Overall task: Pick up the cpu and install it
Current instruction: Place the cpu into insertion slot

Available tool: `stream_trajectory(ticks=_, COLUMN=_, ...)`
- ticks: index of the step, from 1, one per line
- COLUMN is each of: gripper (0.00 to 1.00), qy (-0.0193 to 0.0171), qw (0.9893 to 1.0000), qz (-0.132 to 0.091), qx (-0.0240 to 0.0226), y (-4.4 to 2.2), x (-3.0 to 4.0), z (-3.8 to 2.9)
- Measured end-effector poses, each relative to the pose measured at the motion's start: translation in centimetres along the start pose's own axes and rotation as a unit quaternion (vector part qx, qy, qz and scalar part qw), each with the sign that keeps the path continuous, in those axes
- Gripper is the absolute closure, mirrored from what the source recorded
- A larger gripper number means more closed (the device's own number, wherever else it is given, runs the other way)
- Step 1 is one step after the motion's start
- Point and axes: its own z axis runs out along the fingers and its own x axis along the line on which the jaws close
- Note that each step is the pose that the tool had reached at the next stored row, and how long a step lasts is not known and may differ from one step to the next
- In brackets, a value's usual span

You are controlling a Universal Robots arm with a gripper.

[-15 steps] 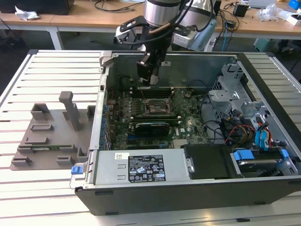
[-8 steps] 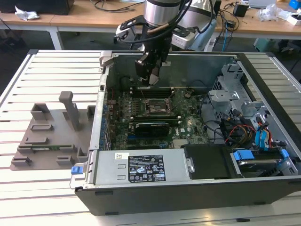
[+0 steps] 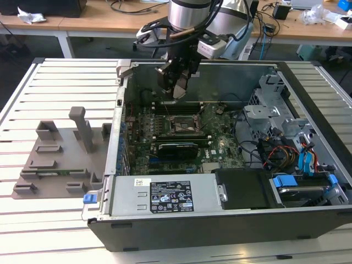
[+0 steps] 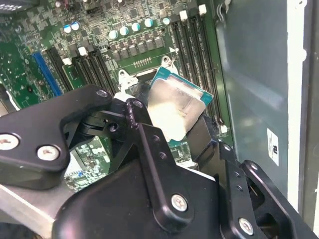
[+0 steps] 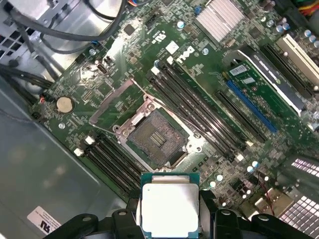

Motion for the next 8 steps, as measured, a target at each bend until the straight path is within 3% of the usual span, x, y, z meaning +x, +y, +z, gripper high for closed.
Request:
stream_trajectory(ticks=5, gripper=0.45, qy=0.0026, qw=0.9991, qz=0.042, qx=0.0009, y=0.00, x=0.00, z=0.00)
stream_trajectory(ticks=8, gripper=0.45, qy=0.0041, qw=0.9978, qz=0.066, qx=0.0013, y=0.00, x=0.00, z=0.00)
